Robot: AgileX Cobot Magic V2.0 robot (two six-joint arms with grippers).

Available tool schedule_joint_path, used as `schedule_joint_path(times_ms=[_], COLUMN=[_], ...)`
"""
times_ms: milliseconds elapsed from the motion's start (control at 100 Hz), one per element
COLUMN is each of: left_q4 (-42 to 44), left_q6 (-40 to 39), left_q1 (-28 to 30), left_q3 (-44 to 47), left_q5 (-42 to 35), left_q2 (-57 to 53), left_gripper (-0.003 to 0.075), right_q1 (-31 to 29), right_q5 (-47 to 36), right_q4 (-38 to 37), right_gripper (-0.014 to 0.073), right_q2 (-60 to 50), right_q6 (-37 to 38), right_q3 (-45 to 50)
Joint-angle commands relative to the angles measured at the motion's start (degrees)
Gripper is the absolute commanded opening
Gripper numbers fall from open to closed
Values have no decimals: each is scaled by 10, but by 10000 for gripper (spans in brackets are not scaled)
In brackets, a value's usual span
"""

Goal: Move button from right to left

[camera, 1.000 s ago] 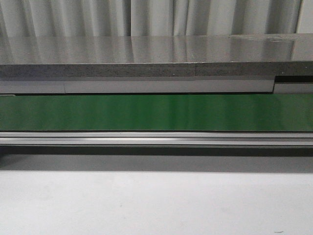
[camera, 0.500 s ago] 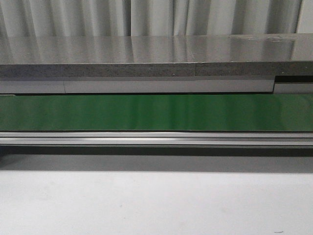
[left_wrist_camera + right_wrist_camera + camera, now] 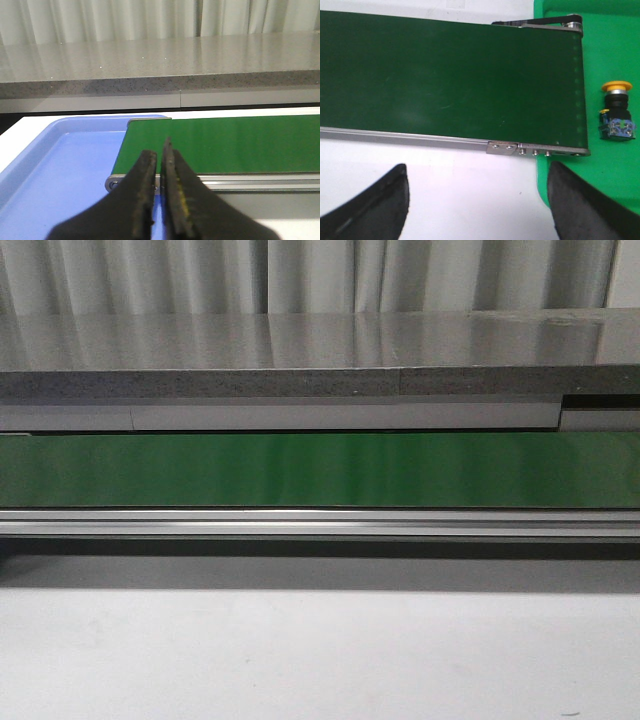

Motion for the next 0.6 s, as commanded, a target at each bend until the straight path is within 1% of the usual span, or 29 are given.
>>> schedule_joint_path(times_ms=[0, 140, 340, 430, 590], left_q4=[-2, -2, -2, -2, -2], left_q6=[-5, -5, -5, -5, -5], left_q1=[-5, -5, -5, -5, -5], left_q3=[22, 22, 22, 22, 22], left_q5=[-46, -46, -46, -46, -46], left_q2=[-19, -19, -19, -19, -19], left_gripper=[5, 5, 5, 5, 5], right_q1=[-6, -42, -116, -151, -217], right_q5=[-43, -31, -24, -24, -30], right_q4=[0, 0, 0, 0, 5], right_gripper=[549, 549, 549, 549, 549], right_q2=[3, 35, 105, 142, 211], right_q6=[1, -8, -73, -113, -157], right_q3=[-26, -65, -137, -162, -203])
